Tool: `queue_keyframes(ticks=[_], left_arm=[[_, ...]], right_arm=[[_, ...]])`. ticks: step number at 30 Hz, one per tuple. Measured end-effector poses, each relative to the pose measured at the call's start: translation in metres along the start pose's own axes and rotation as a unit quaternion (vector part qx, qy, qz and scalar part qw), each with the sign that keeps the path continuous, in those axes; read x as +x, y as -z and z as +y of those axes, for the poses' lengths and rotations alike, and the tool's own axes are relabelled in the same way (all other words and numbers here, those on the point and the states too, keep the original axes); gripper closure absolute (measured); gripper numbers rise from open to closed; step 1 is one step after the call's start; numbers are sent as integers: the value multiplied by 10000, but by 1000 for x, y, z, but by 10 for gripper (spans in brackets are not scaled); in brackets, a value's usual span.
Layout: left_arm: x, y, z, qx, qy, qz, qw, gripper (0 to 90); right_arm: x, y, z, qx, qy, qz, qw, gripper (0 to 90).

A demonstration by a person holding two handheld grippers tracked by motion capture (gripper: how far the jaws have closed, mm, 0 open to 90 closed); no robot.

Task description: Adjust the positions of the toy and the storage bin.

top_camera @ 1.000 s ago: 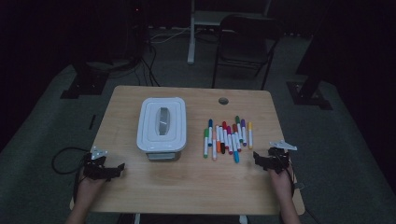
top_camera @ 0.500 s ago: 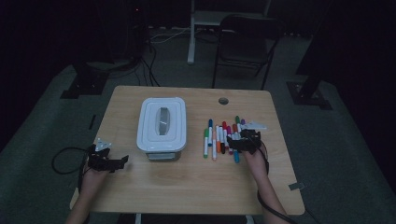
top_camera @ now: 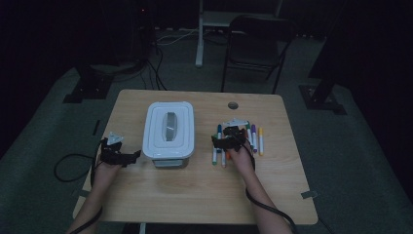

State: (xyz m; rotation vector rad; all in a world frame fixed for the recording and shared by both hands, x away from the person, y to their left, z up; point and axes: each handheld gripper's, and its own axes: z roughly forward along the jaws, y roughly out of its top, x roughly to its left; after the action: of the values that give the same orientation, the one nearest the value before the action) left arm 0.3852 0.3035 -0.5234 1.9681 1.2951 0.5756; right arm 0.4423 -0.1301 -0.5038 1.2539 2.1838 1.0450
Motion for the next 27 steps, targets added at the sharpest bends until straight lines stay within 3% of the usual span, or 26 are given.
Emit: queue_keyframes(ticks=[5,7,14,22,27], left_arm=[[5,-13,9,-201,-14,157,9997,21],[8,-20,12,-230,19,144,9996,21],[10,-47,20,20,-57,68,10000,21],[13,-48,35,-174,24,175,9997,21],[7,-51,48,-192,-42,45,9998,21]], right_arm=[[13,-19,11,91,210,-43,9997,137],[16,-26,15,128,170,-40,9998,136],[27,-45,27,198,159,22,9997,137],[35,-56,36,164,66,35,9998,139],[41,-57,40,101,61,189,9998,139]])
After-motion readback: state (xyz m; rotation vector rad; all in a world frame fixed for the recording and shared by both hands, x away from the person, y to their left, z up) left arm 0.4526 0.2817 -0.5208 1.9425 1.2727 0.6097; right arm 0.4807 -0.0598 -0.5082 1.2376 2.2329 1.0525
